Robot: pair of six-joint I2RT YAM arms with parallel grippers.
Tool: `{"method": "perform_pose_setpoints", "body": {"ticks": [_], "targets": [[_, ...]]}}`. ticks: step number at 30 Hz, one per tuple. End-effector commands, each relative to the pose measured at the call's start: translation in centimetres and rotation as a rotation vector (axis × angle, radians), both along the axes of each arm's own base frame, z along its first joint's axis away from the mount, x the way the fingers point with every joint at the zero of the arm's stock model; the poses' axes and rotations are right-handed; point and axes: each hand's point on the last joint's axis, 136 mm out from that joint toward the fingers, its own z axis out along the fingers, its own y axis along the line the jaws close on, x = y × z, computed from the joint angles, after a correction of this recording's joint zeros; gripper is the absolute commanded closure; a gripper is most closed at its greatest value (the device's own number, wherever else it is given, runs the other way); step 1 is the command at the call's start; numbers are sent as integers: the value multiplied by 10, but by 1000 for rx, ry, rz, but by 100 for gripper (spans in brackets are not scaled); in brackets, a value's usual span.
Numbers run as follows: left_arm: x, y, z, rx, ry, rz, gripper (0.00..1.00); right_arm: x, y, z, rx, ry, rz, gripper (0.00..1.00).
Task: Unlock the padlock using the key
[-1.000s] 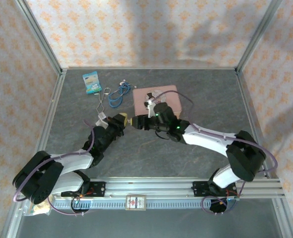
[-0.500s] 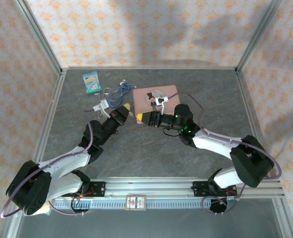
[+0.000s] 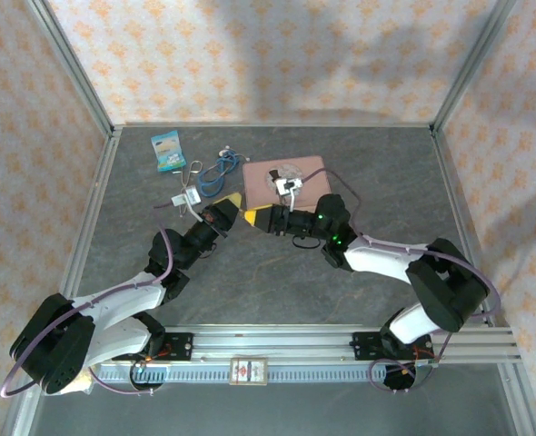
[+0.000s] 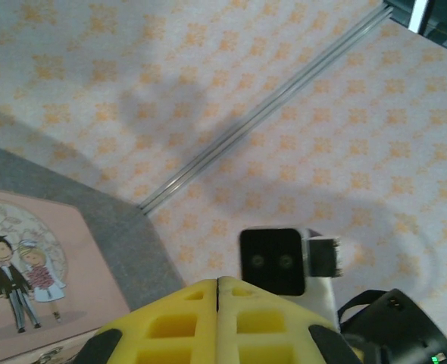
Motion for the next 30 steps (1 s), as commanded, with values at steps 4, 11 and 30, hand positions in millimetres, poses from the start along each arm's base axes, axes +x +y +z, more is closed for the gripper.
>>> {"method": "perform_pose_setpoints", "body": {"ticks": [4,11,30], "targets": [[-12,-1,19,-40,-75,-22,100,-10,6,23,66,-65,48,67],[-14,-3,17,-63,-66,-28,100,-11,7,25,76,-68,48,74],[-13,36,14,-94,-10,165,18,-2,-3,5,-72,-147,-60,100]]}}
